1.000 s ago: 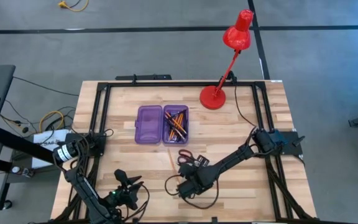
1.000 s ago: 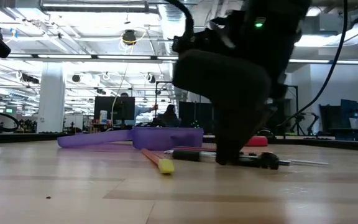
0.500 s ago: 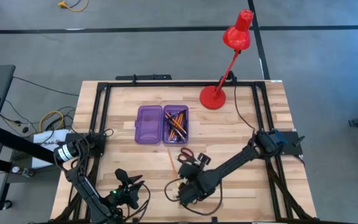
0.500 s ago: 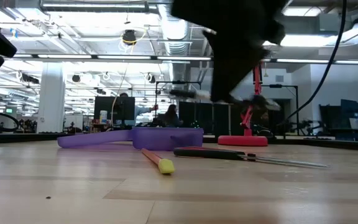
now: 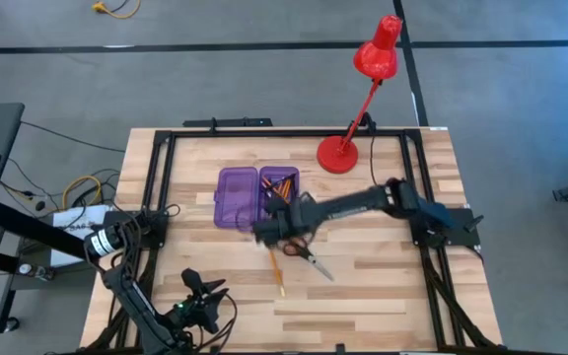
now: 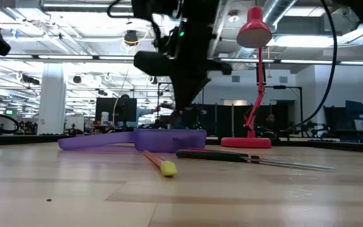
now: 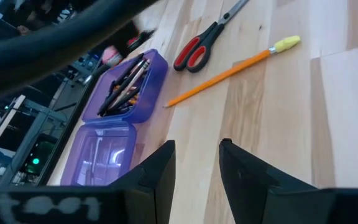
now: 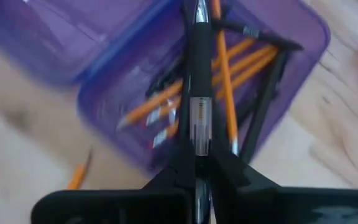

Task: Pick & place school supplies into a supply box
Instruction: Put the black pen into the violet supply box, then put the orange pencil into the violet supply box

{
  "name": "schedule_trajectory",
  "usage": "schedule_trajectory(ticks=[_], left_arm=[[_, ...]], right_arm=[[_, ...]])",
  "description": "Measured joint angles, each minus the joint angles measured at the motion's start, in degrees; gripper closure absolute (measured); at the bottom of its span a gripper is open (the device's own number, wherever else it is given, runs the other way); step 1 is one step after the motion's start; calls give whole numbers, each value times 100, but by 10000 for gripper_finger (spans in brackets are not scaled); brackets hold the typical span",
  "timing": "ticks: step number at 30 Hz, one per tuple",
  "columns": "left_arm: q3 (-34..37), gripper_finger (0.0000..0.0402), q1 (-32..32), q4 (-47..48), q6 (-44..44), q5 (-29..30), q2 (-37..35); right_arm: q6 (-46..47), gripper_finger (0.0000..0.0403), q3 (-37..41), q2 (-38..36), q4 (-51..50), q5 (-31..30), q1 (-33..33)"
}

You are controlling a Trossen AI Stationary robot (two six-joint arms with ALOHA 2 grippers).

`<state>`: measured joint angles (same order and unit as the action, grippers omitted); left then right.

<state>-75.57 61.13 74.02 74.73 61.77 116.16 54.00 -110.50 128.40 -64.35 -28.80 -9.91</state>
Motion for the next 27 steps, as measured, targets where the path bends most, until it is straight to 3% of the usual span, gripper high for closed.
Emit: schedule_trajectory(ticks=[11,19,27], left_arm=[[0,288,87,4,-1,4,0],[0,288,87,28,-1,6,0],[0,288,87,26,1,1,0]], right_arm=[[-480,402,22,-4,381,748,997],[-647,402,24,-9,772,769,1106],[-928,372,-49,-11,858,595,938]])
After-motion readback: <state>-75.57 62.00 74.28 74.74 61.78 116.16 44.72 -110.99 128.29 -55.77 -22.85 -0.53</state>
